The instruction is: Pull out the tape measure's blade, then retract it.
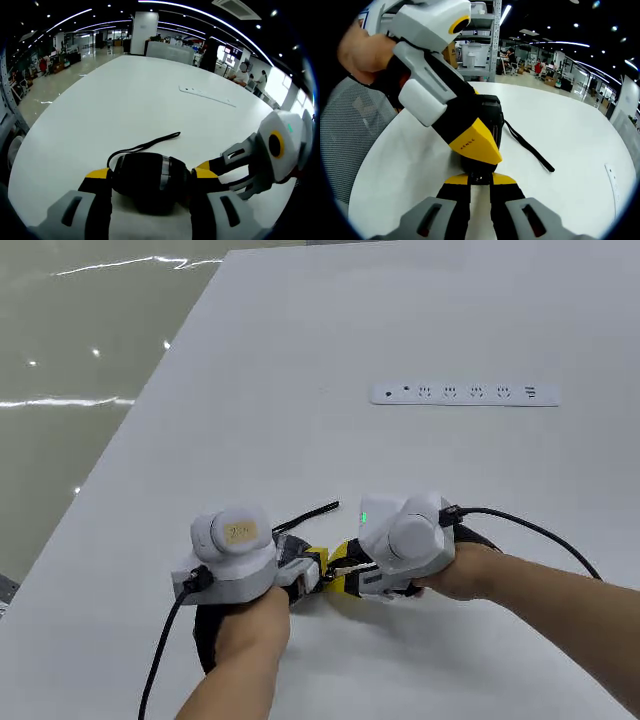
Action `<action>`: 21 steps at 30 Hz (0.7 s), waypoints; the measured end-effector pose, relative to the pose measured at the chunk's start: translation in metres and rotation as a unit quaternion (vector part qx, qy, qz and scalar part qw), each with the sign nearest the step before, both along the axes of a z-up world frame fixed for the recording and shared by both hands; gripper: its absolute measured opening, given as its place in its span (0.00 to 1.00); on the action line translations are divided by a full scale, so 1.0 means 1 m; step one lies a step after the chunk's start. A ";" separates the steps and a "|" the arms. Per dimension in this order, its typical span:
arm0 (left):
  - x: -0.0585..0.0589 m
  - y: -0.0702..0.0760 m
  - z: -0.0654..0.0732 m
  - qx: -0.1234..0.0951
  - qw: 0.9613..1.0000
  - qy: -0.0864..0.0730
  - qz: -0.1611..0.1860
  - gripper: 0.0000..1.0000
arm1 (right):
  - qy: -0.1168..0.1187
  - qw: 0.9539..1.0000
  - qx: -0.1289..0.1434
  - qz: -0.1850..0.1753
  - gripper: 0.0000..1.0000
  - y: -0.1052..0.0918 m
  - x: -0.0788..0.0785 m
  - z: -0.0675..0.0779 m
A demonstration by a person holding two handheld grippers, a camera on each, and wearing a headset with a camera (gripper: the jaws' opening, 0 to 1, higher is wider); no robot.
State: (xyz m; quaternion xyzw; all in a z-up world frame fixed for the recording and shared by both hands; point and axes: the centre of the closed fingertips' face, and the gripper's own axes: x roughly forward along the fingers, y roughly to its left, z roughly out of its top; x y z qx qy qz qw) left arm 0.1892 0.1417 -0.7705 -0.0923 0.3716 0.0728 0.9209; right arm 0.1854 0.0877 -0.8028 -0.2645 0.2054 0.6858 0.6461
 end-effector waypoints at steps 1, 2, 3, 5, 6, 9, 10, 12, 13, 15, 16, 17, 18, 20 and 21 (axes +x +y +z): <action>0.000 0.001 0.000 -0.001 1.000 0.000 0.000 0.59 | 0.000 1.000 0.000 -0.001 0.14 0.000 0.000 -0.001; 0.000 0.001 0.000 -0.001 1.000 -0.001 0.000 0.59 | 0.000 1.000 0.000 -0.002 0.14 0.001 0.001 -0.002; 0.001 0.000 0.000 -0.002 1.000 0.000 0.000 0.59 | 0.001 1.000 0.000 -0.003 0.14 0.001 0.001 -0.001; 0.000 -0.001 0.000 -0.001 1.000 0.001 -0.002 0.60 | 0.000 1.000 0.001 -0.004 0.14 0.001 0.001 -0.002; 0.000 -0.001 0.000 -0.002 1.000 0.001 -0.002 0.60 | 0.000 1.000 0.002 -0.005 0.14 0.001 0.001 -0.003; 0.000 -0.001 0.000 -0.002 1.000 0.003 -0.005 0.60 | 0.001 1.000 0.005 -0.009 0.14 0.001 0.000 -0.002; 0.000 0.000 0.000 -0.002 1.000 0.003 -0.004 0.60 | 0.002 1.000 0.006 -0.012 0.14 0.001 0.000 -0.001; 0.002 0.001 0.000 -0.004 1.000 0.003 -0.005 0.61 | 0.001 1.000 0.007 -0.013 0.14 0.001 0.001 -0.003; 0.003 0.002 -0.001 -0.013 1.000 0.003 -0.005 0.61 | 0.002 1.000 0.008 -0.016 0.14 0.001 0.001 -0.002; 0.004 0.003 0.000 -0.022 1.000 0.002 -0.005 0.61 | 0.003 1.000 0.009 -0.021 0.15 0.001 0.001 -0.002; 0.003 0.003 -0.001 -0.027 1.000 0.002 -0.008 0.61 | 0.006 1.000 0.009 -0.023 0.15 0.001 0.001 -0.002; 0.003 0.003 -0.001 -0.031 0.999 0.002 -0.008 0.61 | 0.006 1.000 0.010 -0.023 0.15 0.001 0.001 -0.002; 0.002 0.002 0.000 -0.039 0.999 0.001 -0.008 0.61 | 0.004 1.000 0.009 -0.021 0.15 0.001 0.001 -0.001; 0.003 0.005 -0.001 -0.050 0.999 0.001 -0.007 0.60 | 0.002 1.000 0.008 -0.021 0.15 0.001 0.000 0.000; 0.003 0.006 -0.001 -0.052 0.999 0.001 -0.007 0.60 | 0.002 1.000 0.008 -0.022 0.15 0.001 0.001 -0.002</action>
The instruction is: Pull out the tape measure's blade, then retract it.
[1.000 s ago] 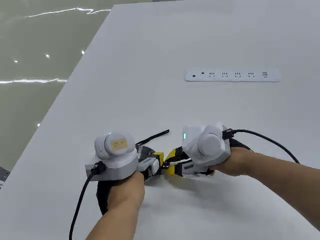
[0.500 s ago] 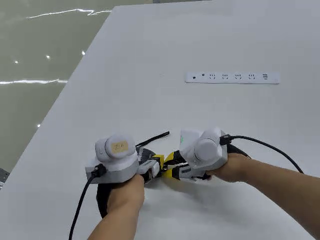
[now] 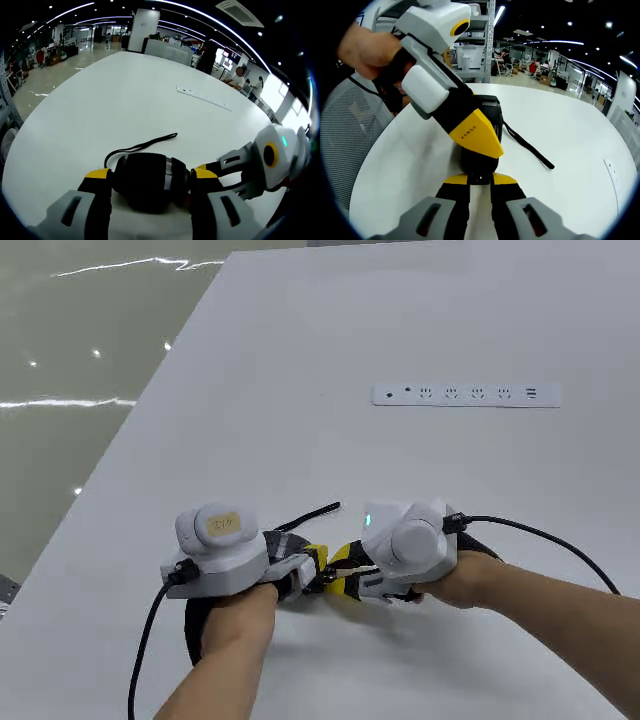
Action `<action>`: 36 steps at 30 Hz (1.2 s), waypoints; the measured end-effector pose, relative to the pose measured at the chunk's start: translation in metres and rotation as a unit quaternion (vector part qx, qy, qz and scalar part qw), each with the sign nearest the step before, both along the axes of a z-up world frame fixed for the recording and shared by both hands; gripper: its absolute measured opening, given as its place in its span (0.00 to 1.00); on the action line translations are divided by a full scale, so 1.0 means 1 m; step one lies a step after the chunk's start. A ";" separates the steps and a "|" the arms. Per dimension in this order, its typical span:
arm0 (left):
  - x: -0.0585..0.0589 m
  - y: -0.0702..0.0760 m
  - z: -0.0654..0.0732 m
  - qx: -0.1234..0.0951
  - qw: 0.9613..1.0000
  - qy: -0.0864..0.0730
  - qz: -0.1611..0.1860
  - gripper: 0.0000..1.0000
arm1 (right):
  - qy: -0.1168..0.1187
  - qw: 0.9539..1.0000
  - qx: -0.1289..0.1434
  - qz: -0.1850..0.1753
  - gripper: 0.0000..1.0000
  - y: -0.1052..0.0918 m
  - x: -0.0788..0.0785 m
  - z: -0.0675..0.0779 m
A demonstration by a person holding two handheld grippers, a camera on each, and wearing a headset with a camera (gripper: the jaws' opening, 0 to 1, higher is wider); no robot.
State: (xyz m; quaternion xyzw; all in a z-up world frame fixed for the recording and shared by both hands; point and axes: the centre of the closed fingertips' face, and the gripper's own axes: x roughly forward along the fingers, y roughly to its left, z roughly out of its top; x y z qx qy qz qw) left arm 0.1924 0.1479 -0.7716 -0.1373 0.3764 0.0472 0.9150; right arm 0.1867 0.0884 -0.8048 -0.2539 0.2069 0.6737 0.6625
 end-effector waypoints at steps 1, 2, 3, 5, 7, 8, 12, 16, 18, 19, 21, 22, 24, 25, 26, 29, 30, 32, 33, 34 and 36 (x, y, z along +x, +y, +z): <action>0.000 0.000 0.000 -0.002 1.000 0.000 0.000 0.60 | 0.000 1.000 0.000 0.000 0.16 0.000 0.001 -0.001; 0.000 -0.002 0.000 -0.004 1.000 0.001 -0.001 0.60 | -0.001 1.000 0.000 -0.001 0.16 0.000 0.001 -0.002; 0.000 -0.002 -0.001 -0.004 1.000 0.001 -0.002 0.60 | 0.000 1.000 -0.001 -0.002 0.16 0.000 0.001 -0.003; 0.000 -0.003 -0.001 -0.006 1.000 0.002 -0.006 0.60 | -0.003 1.000 -0.002 -0.002 0.16 -0.001 0.000 0.000; 0.000 -0.001 -0.002 -0.009 1.000 0.002 -0.008 0.60 | 0.002 1.000 -0.002 -0.002 0.18 -0.001 -0.001 -0.001; 0.000 0.000 -0.002 -0.010 1.000 0.002 -0.007 0.60 | 0.004 1.000 -0.002 -0.002 0.19 -0.001 -0.002 0.000; 0.000 -0.004 0.001 -0.007 1.000 -0.001 -0.018 0.62 | 0.004 1.000 -0.003 -0.005 0.21 -0.001 -0.004 0.000; 0.000 -0.002 0.004 -0.003 1.000 -0.003 -0.027 0.64 | 0.003 1.000 -0.005 -0.008 0.23 -0.002 -0.007 0.005; -0.002 -0.002 0.006 -0.001 0.999 -0.002 -0.033 0.65 | 0.004 1.000 -0.004 -0.012 0.25 -0.002 -0.007 0.006; -0.003 -0.002 0.005 0.003 0.999 -0.002 -0.039 0.66 | 0.006 1.000 -0.004 -0.017 0.25 -0.002 -0.006 0.006; -0.004 0.000 0.005 0.008 0.999 -0.002 -0.046 0.67 | 0.010 1.000 -0.006 -0.021 0.27 -0.004 -0.006 0.007; -0.004 0.001 0.006 0.007 0.999 -0.004 -0.048 0.68 | 0.012 1.000 -0.008 -0.021 0.28 -0.005 -0.006 0.007; -0.006 -0.002 0.010 0.006 0.999 -0.005 -0.053 0.68 | 0.014 1.000 -0.010 -0.024 0.30 -0.007 -0.007 0.008; -0.007 -0.002 0.009 0.008 0.998 -0.006 -0.059 0.68 | 0.015 0.999 -0.011 -0.026 0.29 -0.009 -0.006 0.009; -0.007 -0.002 0.010 0.009 0.998 -0.006 -0.061 0.68 | 0.016 0.999 -0.011 -0.029 0.30 -0.009 -0.006 0.010; -0.012 -0.001 0.011 0.013 0.997 -0.008 -0.078 0.69 | 0.019 0.999 -0.013 -0.039 0.32 -0.012 -0.006 0.014; -0.013 -0.001 0.012 0.016 0.996 -0.008 -0.087 0.69 | 0.020 0.999 -0.014 -0.040 0.34 -0.013 -0.007 0.015; -0.022 -0.006 0.016 0.014 0.995 -0.008 -0.098 0.70 | 0.021 0.999 -0.014 -0.044 0.35 -0.015 -0.009 0.019; -0.023 -0.007 0.018 0.013 0.994 -0.008 -0.104 0.70 | 0.023 0.998 -0.014 -0.048 0.35 -0.016 -0.009 0.020; -0.026 -0.007 0.019 0.016 0.994 -0.008 -0.112 0.70 | 0.025 0.998 -0.015 -0.052 0.36 -0.017 -0.010 0.021; -0.029 -0.008 0.022 0.020 0.992 -0.009 -0.126 0.71 | 0.026 0.998 -0.015 -0.055 0.36 -0.020 -0.011 0.024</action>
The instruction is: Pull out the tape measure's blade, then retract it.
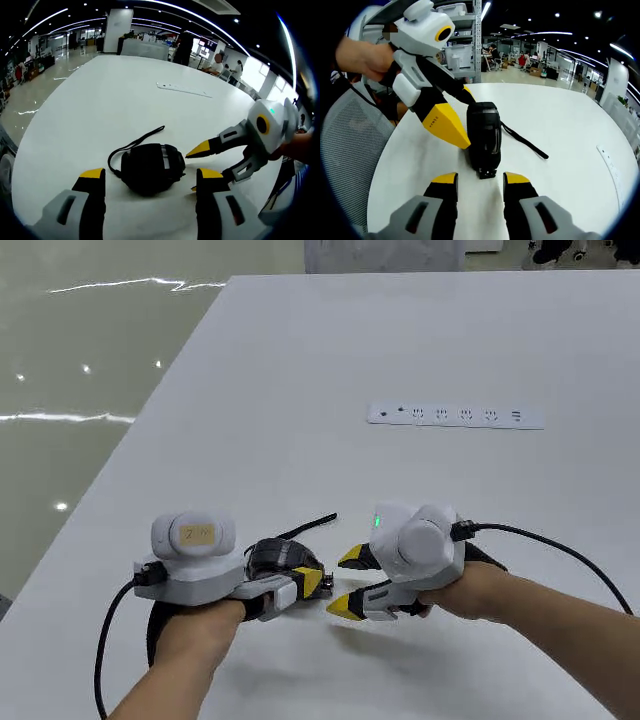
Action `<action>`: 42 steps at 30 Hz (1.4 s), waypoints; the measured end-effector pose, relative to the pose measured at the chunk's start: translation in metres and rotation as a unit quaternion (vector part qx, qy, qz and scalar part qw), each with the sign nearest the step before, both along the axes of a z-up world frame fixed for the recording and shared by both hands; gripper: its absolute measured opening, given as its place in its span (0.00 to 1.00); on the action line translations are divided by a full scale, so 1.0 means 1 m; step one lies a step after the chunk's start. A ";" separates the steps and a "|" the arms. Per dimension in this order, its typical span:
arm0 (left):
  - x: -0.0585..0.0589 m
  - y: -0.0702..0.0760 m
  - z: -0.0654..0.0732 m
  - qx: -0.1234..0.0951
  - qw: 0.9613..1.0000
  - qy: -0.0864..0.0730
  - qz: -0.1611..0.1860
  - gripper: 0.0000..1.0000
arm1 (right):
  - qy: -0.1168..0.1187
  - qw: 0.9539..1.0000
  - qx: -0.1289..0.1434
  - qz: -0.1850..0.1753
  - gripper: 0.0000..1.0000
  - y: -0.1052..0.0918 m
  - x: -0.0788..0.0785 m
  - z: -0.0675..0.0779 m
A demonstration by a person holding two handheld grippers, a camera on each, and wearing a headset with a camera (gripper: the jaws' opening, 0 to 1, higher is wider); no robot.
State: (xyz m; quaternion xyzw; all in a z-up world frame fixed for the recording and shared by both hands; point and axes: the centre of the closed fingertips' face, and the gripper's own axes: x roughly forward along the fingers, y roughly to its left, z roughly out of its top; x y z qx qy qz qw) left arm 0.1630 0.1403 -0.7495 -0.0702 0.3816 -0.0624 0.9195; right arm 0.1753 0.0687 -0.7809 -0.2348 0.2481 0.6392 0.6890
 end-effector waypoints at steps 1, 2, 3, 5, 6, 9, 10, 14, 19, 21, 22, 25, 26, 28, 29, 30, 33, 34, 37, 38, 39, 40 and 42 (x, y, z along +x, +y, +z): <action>0.000 0.000 -0.001 0.002 1.000 0.002 -0.013 0.71 | 0.001 1.000 0.000 -0.003 0.37 -0.001 -0.002 0.003; 0.001 0.000 -0.001 0.004 1.000 0.001 -0.020 0.72 | 0.002 1.000 0.001 -0.007 0.37 -0.002 -0.003 0.004; 0.001 -0.001 -0.001 0.004 1.000 -0.001 -0.030 0.72 | 0.002 1.000 0.000 -0.012 0.39 -0.004 -0.003 0.005; 0.000 -0.003 0.002 0.006 0.999 -0.007 -0.048 0.73 | 0.003 1.000 -0.001 -0.020 0.42 -0.006 -0.004 0.007; -0.001 -0.006 0.003 -0.001 0.998 -0.008 -0.056 0.73 | 0.002 1.000 0.001 -0.024 0.42 -0.007 -0.005 0.009; -0.005 -0.012 0.009 -0.007 0.997 -0.011 -0.077 0.74 | -0.005 0.999 -0.006 -0.033 0.45 -0.012 -0.008 0.013; -0.006 -0.012 0.010 0.001 0.996 -0.012 -0.087 0.75 | -0.006 0.999 -0.006 -0.035 0.46 -0.013 -0.009 0.015; -0.014 -0.016 0.016 0.015 0.992 -0.020 -0.122 0.77 | -0.007 0.998 0.001 -0.057 0.48 -0.023 -0.012 0.025; -0.020 -0.014 0.024 0.024 0.989 -0.029 -0.146 0.79 | -0.007 0.997 0.008 -0.081 0.51 -0.036 -0.016 0.033; -0.025 -0.015 0.029 0.032 0.986 -0.030 -0.159 0.80 | -0.009 0.996 0.010 -0.090 0.52 -0.041 -0.018 0.037; -0.027 -0.016 0.031 0.034 0.985 -0.032 -0.164 0.80 | -0.009 0.996 0.011 -0.093 0.53 -0.043 -0.019 0.038; -0.031 -0.010 0.029 0.033 0.983 -0.032 -0.177 0.80 | -0.013 0.995 0.015 -0.099 0.54 -0.048 -0.026 0.045; -0.032 -0.009 0.029 0.034 0.983 -0.032 -0.179 0.81 | -0.014 0.995 0.015 -0.102 0.55 -0.049 -0.026 0.046; -0.036 -0.009 0.031 0.036 0.981 -0.033 -0.187 0.81 | -0.016 0.993 0.021 -0.113 0.56 -0.053 -0.028 0.049; -0.038 -0.011 0.032 0.036 0.980 -0.034 -0.194 0.81 | -0.015 0.993 0.024 -0.117 0.56 -0.055 -0.029 0.050; -0.041 -0.013 0.033 0.035 0.978 -0.037 -0.203 0.82 | -0.015 0.992 0.027 -0.124 0.57 -0.058 -0.031 0.053; -0.048 -0.014 0.035 0.035 0.973 -0.041 -0.223 0.83 | -0.018 0.990 0.028 -0.134 0.59 -0.066 -0.034 0.054; -0.050 -0.012 0.035 0.037 0.972 -0.040 -0.227 0.83 | -0.018 0.990 0.030 -0.136 0.59 -0.068 -0.036 0.055; -0.055 -0.012 0.037 0.041 0.969 -0.047 -0.240 0.85 | -0.019 0.988 0.029 -0.152 0.63 -0.077 -0.042 0.058; -0.058 -0.017 0.041 0.039 0.967 -0.056 -0.247 0.86 | -0.020 0.987 0.031 -0.157 0.64 -0.081 -0.042 0.060; -0.057 -0.015 0.043 0.038 0.965 -0.060 -0.251 0.87 | -0.022 0.986 0.033 -0.162 0.64 -0.085 -0.041 0.061; -0.057 -0.012 0.044 0.039 0.964 -0.062 -0.254 0.88 | -0.021 0.985 0.034 -0.167 0.64 -0.089 -0.042 0.063; -0.059 -0.014 0.048 0.043 0.961 -0.066 -0.264 0.89 | -0.019 0.983 0.035 -0.179 0.66 -0.095 -0.042 0.065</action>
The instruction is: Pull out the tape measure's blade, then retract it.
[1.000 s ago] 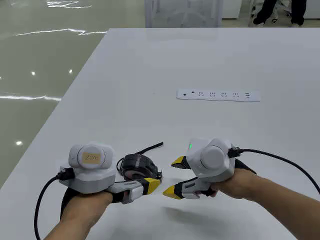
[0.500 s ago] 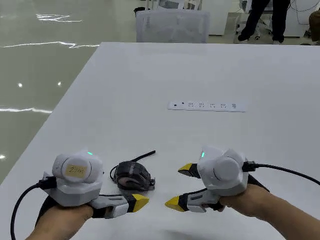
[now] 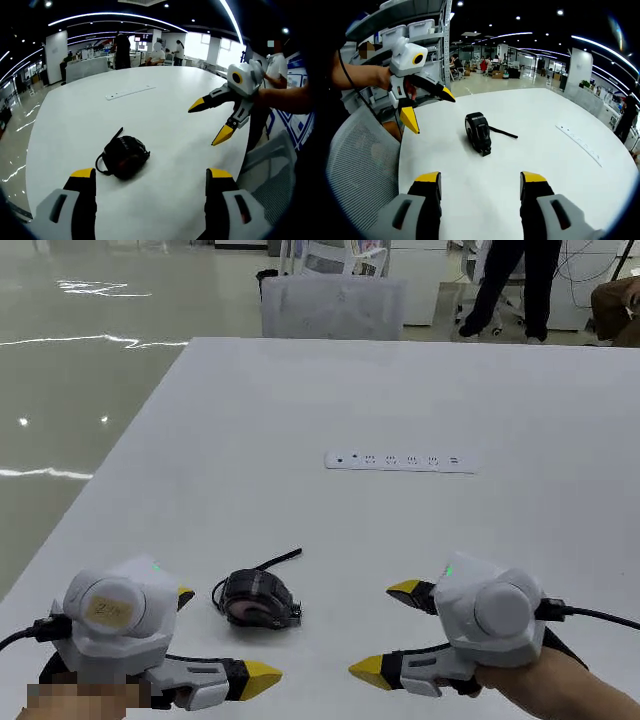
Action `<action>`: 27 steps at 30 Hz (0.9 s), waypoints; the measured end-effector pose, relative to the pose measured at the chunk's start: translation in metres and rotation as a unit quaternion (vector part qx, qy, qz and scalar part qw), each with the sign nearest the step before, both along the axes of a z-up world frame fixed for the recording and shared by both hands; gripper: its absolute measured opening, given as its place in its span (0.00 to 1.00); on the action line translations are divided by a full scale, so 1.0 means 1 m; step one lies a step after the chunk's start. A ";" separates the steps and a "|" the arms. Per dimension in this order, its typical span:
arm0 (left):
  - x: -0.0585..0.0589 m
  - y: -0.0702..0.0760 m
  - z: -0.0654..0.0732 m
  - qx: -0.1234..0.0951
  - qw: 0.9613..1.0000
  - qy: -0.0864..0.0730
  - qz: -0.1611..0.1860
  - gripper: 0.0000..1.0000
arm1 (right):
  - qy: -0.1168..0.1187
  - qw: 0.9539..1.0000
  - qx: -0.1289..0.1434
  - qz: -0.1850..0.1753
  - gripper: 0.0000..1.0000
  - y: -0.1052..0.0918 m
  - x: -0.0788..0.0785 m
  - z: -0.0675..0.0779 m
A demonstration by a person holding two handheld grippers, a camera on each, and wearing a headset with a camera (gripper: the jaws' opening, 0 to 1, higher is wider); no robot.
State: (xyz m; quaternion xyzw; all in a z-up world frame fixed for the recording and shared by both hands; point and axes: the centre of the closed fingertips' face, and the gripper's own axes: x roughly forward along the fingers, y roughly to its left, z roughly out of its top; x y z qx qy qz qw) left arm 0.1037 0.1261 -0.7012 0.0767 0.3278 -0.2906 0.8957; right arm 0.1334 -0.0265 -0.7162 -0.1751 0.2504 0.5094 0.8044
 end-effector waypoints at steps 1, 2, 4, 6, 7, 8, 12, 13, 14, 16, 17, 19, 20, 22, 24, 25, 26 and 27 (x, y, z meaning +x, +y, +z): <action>0.000 0.001 0.002 0.001 1.000 -0.005 -0.004 0.89 | -0.001 1.000 0.000 -0.004 0.66 -0.005 -0.001 0.001; 0.000 0.001 0.003 0.000 1.000 -0.007 -0.006 0.90 | -0.002 1.000 -0.001 -0.008 0.67 -0.008 0.000 0.001; -0.001 -0.001 0.007 -0.004 1.000 -0.008 -0.009 0.91 | -0.004 1.000 -0.002 -0.016 0.67 -0.016 -0.001 0.003; 0.000 0.001 0.009 -0.005 1.000 -0.013 -0.011 0.92 | -0.002 1.000 -0.001 -0.025 0.69 -0.025 -0.003 0.005; 0.000 0.001 0.009 -0.005 1.000 -0.013 -0.011 0.92 | -0.002 1.000 -0.001 -0.028 0.70 -0.028 -0.003 0.006; -0.001 0.001 0.010 -0.005 1.000 -0.013 -0.012 0.92 | -0.001 0.999 -0.003 -0.033 0.70 -0.034 -0.003 0.005; -0.002 0.004 0.010 -0.008 1.000 -0.013 -0.016 0.96 | 0.003 0.999 -0.002 -0.044 0.75 -0.048 -0.007 0.008; -0.003 0.005 0.011 -0.009 1.000 -0.013 -0.018 0.96 | 0.003 0.999 -0.002 -0.046 0.75 -0.052 -0.007 0.008; -0.004 0.007 0.011 -0.009 1.000 -0.013 -0.020 0.97 | 0.001 0.999 0.000 -0.050 0.75 -0.056 -0.008 0.010; -0.004 0.007 0.011 -0.012 1.000 -0.015 -0.022 0.99 | 0.003 0.998 0.009 -0.060 0.76 -0.062 -0.009 0.014; -0.005 0.007 0.012 -0.014 0.999 -0.015 -0.024 0.99 | 0.002 0.998 0.011 -0.062 0.76 -0.064 -0.010 0.015; -0.006 0.006 0.011 -0.016 0.999 -0.014 -0.026 0.99 | -0.001 0.998 0.010 -0.065 0.77 -0.071 -0.009 0.015; -0.006 0.005 0.012 -0.017 0.999 -0.013 -0.026 0.99 | -0.001 0.998 0.010 -0.065 0.78 -0.073 -0.010 0.016; -0.007 0.006 0.012 -0.020 0.999 -0.014 -0.026 0.99 | -0.002 0.998 0.010 -0.065 0.79 -0.078 -0.012 0.016; -0.006 0.010 0.013 -0.026 0.999 -0.020 -0.025 0.99 | -0.005 0.998 0.011 -0.064 0.80 -0.081 -0.015 0.017; -0.006 0.010 0.013 -0.027 0.999 -0.022 -0.025 0.99 | -0.003 0.998 0.014 -0.065 0.82 -0.082 -0.017 0.017; -0.006 0.010 0.012 -0.027 0.999 -0.022 -0.025 0.99 | 0.000 0.998 0.016 -0.066 0.83 -0.085 -0.017 0.017; -0.006 0.010 0.013 -0.027 0.999 -0.023 -0.025 0.99 | 0.001 0.998 0.017 -0.066 0.85 -0.086 -0.017 0.017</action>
